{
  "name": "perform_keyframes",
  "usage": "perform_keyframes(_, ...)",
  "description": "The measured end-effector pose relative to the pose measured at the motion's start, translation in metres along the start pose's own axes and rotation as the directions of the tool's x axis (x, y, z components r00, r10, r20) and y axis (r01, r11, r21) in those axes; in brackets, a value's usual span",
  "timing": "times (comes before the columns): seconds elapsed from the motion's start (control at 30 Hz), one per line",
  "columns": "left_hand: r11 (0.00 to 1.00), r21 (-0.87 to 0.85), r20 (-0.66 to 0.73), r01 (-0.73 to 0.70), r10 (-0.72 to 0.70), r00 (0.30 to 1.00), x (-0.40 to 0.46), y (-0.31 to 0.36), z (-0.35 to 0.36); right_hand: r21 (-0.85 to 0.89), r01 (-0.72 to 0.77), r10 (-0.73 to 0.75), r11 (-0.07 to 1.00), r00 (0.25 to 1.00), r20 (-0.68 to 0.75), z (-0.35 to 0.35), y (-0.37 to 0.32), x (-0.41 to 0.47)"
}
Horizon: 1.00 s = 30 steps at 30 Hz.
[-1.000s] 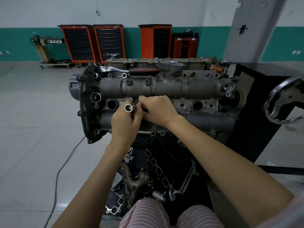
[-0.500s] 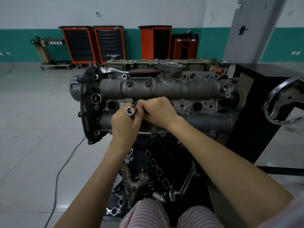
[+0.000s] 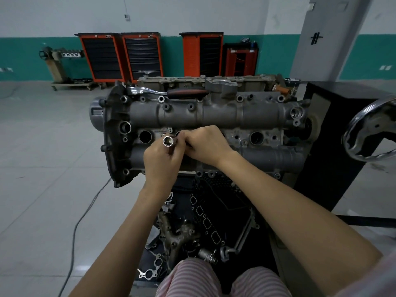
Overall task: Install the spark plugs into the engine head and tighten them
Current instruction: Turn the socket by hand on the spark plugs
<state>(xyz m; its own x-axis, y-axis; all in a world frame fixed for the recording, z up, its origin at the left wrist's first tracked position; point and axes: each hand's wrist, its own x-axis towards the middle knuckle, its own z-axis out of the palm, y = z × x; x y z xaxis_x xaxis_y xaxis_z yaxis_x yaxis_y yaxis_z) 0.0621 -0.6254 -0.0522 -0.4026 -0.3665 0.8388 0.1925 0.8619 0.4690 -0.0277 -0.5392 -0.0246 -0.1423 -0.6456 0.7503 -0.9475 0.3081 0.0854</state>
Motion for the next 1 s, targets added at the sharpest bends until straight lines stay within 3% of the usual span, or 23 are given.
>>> perform_keyframes(0.17,0.998,-0.06,0.031,0.033,-0.031,0.999,-0.0017,-0.0022,-0.0003,-0.029,-0.074,0.077,0.997,0.99,0.115,0.0039,0.0043,0.002)
perform_keyframes(0.27,0.996,-0.076,0.042,0.046,-0.043,0.998,-0.0021,-0.0035,-0.0002,-0.009,-0.031,0.032,0.999,0.988,0.153,0.0042,0.0035,0.0032)
perform_keyframes(0.47,1.0,0.01,0.033,0.018,-0.018,0.999,0.0,-0.0027,0.0006,0.0,-0.028,0.027,1.0,0.998,0.057,-0.0017,-0.0008,0.0008)
perform_keyframes(0.6,1.0,0.018,0.033,-0.014,0.013,0.999,-0.0002,-0.0012,0.0004,-0.005,-0.033,0.033,0.999,0.998,0.062,-0.0003,0.0015,0.0)
perform_keyframes(0.73,0.996,-0.071,0.032,0.055,-0.053,0.998,-0.0015,0.0003,0.0,-0.046,-0.054,0.061,0.998,0.982,0.176,0.0038,0.0039,0.0017)
perform_keyframes(1.0,1.0,0.004,0.039,0.013,-0.013,0.999,0.0005,-0.0026,0.0006,-0.019,-0.017,0.019,1.0,0.994,0.109,0.0017,0.0028,0.0017)
